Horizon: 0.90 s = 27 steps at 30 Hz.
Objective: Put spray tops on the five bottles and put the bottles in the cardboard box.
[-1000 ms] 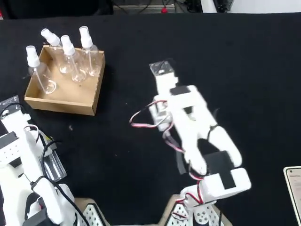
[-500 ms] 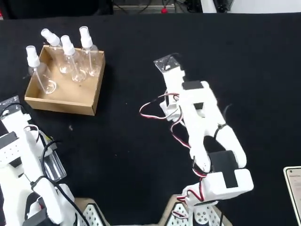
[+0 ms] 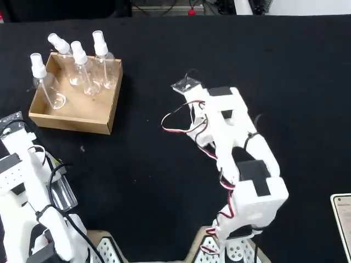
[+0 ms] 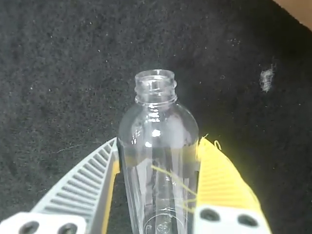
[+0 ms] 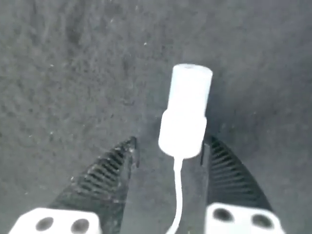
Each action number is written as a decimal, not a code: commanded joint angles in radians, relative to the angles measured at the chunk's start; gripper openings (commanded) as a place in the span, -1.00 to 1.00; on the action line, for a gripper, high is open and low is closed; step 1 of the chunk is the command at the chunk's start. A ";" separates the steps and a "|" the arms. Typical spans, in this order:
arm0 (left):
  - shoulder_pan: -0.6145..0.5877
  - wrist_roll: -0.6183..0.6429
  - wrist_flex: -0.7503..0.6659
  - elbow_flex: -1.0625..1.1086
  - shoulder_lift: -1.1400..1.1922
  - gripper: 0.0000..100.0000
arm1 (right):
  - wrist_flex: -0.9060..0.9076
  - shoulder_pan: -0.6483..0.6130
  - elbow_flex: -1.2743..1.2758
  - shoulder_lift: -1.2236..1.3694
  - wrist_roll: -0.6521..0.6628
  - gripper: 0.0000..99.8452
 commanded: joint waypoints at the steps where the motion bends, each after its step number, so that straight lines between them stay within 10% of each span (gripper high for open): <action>1: 0.004 0.006 -0.008 -0.001 -0.023 -0.67 | -0.064 0.003 -0.044 -0.004 0.012 -0.60; 17: 0.002 0.006 -0.005 -0.001 -0.023 -0.67 | -0.123 0.021 -0.013 0.004 0.014 -0.62; 21: 0.002 0.006 -0.005 -0.001 -0.023 -0.67 | -0.124 0.021 0.001 -0.002 0.012 -1.00; 27: 0.013 0.006 0.002 -0.038 -0.025 -0.67 | -0.015 0.058 -0.062 -0.102 0.005 -0.98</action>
